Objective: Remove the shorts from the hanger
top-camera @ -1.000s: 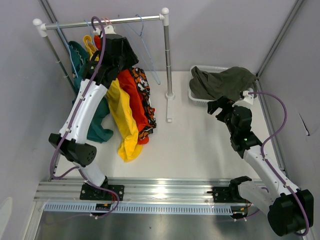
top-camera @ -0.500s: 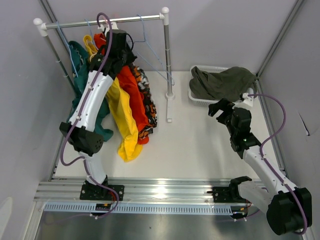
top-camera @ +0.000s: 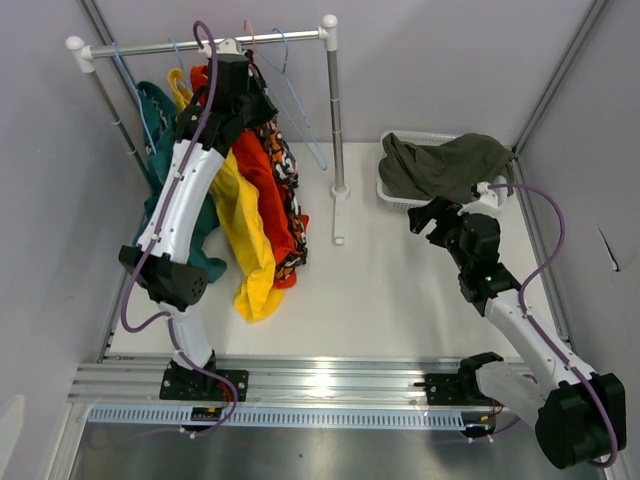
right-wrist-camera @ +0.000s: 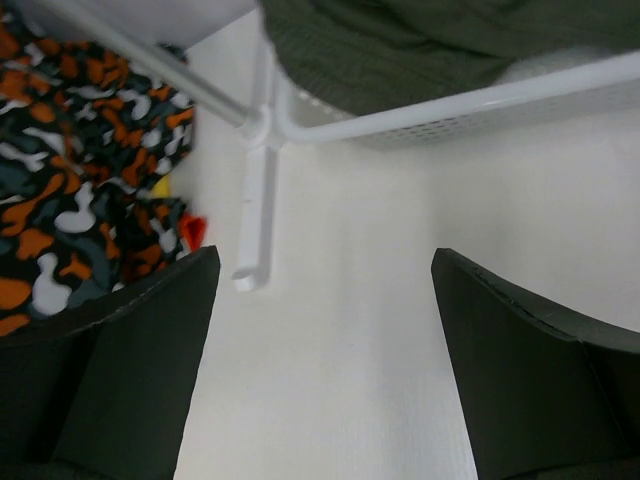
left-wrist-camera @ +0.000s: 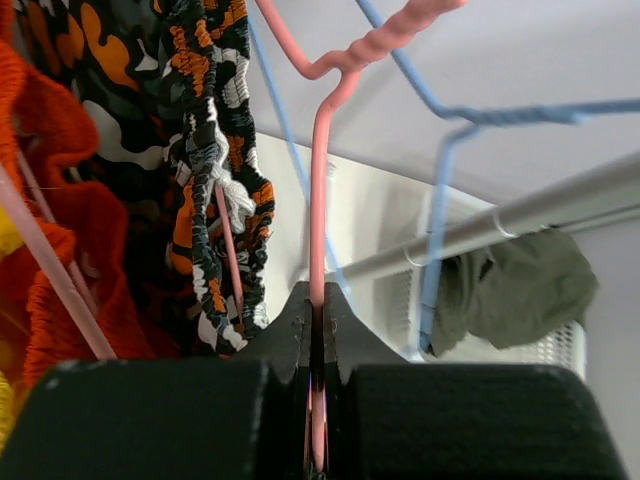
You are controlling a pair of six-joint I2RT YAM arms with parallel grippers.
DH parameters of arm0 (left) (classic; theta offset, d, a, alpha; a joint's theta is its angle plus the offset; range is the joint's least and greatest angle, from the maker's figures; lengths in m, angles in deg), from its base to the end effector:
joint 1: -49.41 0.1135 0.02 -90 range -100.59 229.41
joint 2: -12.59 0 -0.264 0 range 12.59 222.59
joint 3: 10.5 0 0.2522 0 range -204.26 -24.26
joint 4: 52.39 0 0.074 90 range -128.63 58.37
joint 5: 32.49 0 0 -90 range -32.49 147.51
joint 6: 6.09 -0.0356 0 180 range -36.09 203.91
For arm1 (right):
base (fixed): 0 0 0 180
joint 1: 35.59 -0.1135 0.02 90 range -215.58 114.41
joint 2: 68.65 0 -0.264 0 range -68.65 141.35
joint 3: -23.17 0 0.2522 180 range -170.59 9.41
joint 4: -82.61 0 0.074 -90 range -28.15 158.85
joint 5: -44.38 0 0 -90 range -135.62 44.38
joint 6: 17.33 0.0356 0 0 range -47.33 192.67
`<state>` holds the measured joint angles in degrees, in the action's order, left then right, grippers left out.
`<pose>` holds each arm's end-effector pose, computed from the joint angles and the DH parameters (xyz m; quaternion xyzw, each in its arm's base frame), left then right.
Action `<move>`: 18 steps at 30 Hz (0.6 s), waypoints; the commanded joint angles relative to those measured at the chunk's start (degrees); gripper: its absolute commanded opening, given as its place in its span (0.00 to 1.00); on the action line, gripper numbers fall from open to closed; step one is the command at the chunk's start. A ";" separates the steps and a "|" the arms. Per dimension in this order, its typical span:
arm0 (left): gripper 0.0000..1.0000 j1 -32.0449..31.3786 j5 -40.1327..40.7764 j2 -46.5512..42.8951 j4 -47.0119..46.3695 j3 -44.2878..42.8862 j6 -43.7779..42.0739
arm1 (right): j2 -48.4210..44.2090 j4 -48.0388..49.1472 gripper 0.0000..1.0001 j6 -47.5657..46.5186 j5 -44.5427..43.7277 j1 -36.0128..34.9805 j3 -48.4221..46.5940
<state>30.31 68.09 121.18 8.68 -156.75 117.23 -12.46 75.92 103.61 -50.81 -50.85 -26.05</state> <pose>0.3837 -0.1260 0.4745 -0.1532 0.8196 -0.1723 0.5244 0.2225 0.0574 0.2764 0.1348 0.7742 0.2095 0.5818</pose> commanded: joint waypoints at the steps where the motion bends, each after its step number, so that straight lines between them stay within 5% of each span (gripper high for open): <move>1: 0.00 0.11 -5.66 -6.11 -4.15 -3.04 2.27 | -3.01 2.51 0.93 -1.84 8.69 -3.52 -6.62; 5: 0.00 -0.07 -6.45 -6.55 -4.07 -2.25 4.03 | -3.36 3.21 0.93 -2.46 10.47 -12.99 -14.96; 11: 0.00 -0.59 -7.78 -8.84 -6.53 3.55 5.87 | 4.88 4.96 0.95 -6.94 -0.16 -32.86 -24.99; 18: 0.00 -0.60 -9.44 -10.77 -6.26 5.48 6.49 | 21.15 6.73 0.94 -9.85 -5.01 -40.63 -36.77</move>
<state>30.05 60.88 115.28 6.17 -151.70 122.39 4.41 81.65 95.78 -52.32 -90.52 -59.88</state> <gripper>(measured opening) 0.027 0.946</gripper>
